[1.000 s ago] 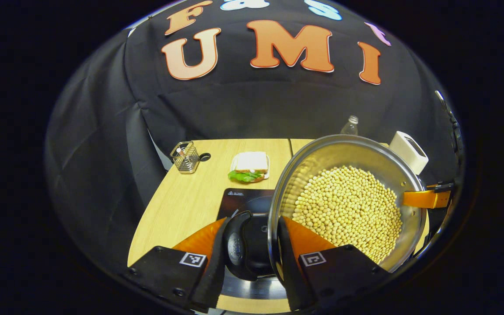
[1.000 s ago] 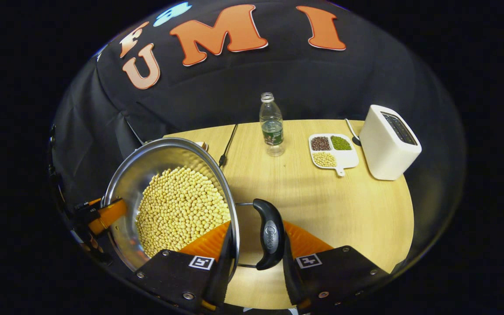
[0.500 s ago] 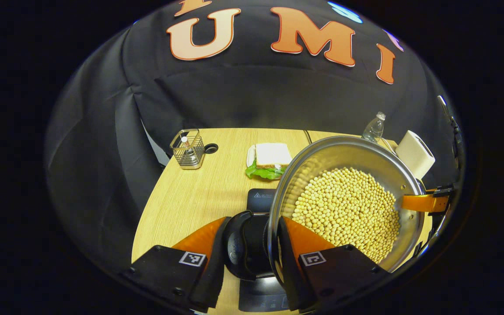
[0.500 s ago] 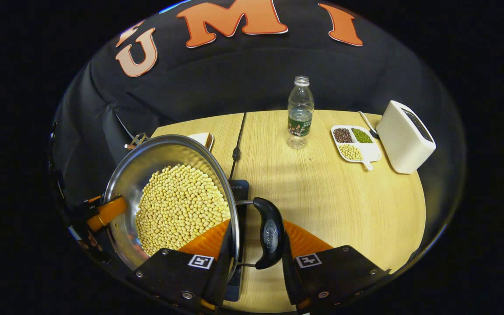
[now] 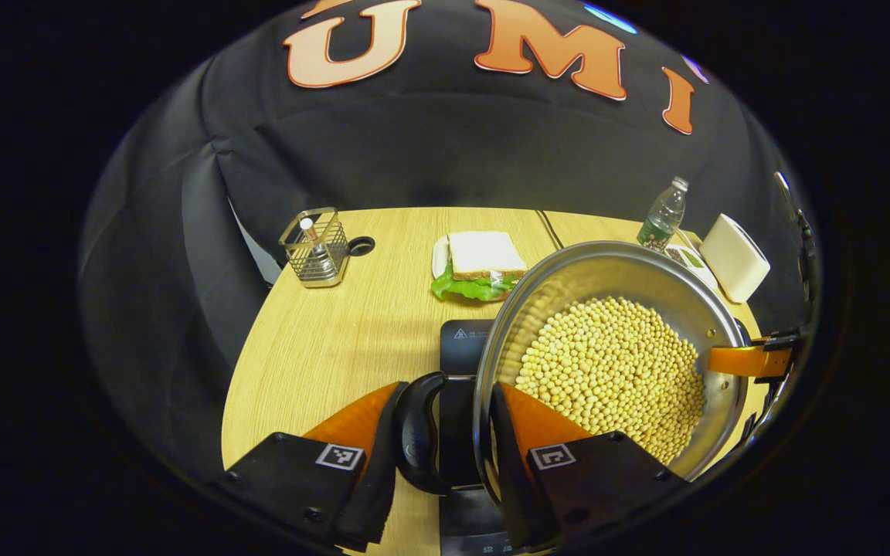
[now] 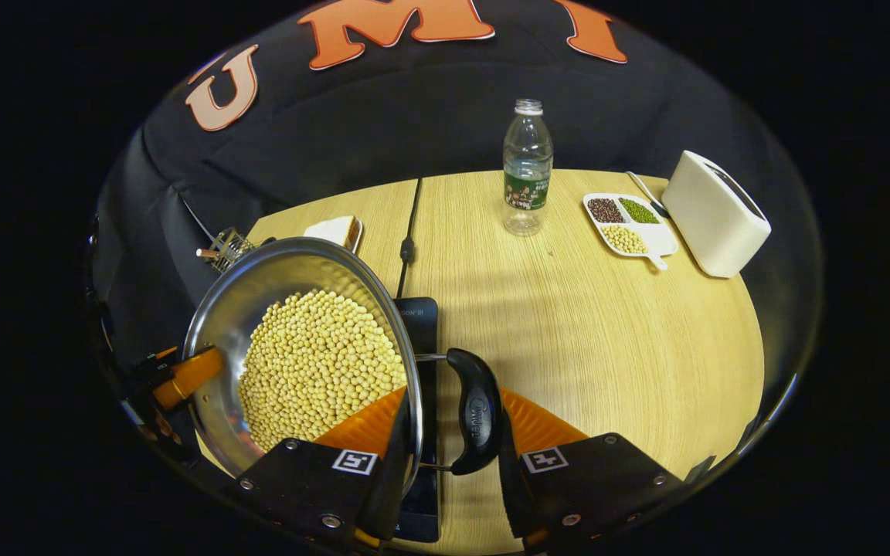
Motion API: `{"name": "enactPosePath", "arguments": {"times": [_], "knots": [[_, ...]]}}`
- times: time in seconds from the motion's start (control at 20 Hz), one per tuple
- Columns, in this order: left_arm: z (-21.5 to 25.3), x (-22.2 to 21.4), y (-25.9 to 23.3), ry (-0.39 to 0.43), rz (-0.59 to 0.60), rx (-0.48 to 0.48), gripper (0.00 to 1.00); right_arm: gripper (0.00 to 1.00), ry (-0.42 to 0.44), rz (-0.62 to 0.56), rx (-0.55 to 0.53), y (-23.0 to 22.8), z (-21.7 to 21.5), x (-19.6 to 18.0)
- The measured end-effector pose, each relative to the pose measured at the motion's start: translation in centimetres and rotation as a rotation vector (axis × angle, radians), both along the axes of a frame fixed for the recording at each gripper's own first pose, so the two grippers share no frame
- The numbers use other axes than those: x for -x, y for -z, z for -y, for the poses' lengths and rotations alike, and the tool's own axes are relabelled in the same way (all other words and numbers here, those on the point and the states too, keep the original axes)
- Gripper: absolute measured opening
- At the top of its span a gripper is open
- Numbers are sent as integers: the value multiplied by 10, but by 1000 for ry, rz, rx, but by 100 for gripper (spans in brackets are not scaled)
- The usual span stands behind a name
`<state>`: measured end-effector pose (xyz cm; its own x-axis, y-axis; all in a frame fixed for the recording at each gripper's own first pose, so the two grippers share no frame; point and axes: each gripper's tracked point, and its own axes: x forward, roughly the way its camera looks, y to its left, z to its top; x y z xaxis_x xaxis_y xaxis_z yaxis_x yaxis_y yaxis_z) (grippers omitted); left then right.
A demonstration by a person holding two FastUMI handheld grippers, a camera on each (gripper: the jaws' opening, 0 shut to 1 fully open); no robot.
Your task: First push the handle of the pot to place it horizontally, then grasp the pot with both hands and set it on the induction cooktop.
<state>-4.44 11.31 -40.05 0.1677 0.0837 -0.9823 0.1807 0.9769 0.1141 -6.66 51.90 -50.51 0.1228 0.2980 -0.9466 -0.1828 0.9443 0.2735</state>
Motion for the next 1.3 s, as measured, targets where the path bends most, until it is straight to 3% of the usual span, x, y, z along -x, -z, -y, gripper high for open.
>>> {"name": "enactPosePath", "arguments": {"times": [0.1, 0.15, 0.75, 1.0, 1.15, 1.2, 1.3], "knots": [[-1, -3, -1, 5, -9, 0, 63, 50, 1, -13, 5, -1, 1, -2], [-1, -3, 1, 4, -13, 0, 63, 54, 2, -15, 5, -3, 3, -4], [-3, 2, -3, -3, -34, -21, 65, 54, 6, -27, -10, -3, 4, -17], [-12, 10, -7, 63, -11, -72, 81, 67, 27, 54, -68, -14, 15, -20], [-17, 13, -24, 47, 7, -80, 92, 84, 69, 148, -118, -35, 37, -31], [-16, 14, -30, 36, 24, -79, 97, 87, 89, 205, -106, -44, 52, -35], [-17, 16, -39, -4, 56, -100, 98, 88, 108, 307, -100, -63, 79, -40]]}}
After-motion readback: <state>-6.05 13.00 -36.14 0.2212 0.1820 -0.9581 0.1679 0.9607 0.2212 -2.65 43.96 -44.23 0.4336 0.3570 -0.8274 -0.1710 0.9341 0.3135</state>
